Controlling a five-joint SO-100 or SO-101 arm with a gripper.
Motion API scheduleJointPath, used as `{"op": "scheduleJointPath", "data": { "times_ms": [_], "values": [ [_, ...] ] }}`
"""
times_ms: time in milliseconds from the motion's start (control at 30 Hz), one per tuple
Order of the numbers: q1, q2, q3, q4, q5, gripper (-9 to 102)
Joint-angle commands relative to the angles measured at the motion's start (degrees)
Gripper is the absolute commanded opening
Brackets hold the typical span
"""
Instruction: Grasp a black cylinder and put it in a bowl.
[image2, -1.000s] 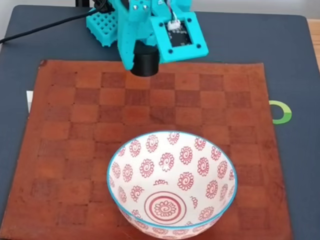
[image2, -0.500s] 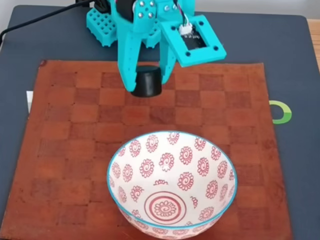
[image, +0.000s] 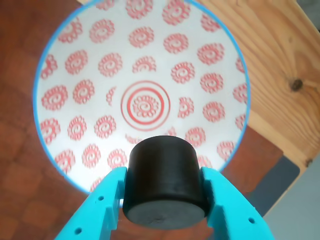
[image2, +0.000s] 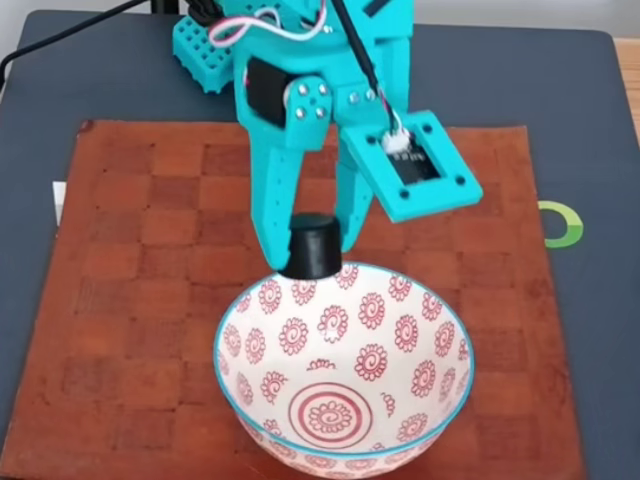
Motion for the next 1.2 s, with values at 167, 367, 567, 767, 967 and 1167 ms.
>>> {"op": "scheduleJointPath", "data": {
  "times_ms": [167,367,567,767,967,1167],
  "values": [
    [-0.7,-4.7,-3.7,-7.6,1.0,14],
    [-0.7,-8.7,-3.7,-10.4,1.1,14],
    [-0.8,-9.4,-3.7,-9.6,2.2,27],
    [0.0,-9.2,-3.8,-7.6,2.2,30],
    [1.3,-5.1,-3.9,-0.9,3.0,18],
    [1.4,0.0,-1.7,2.1,3.7,7]
  ]
}}
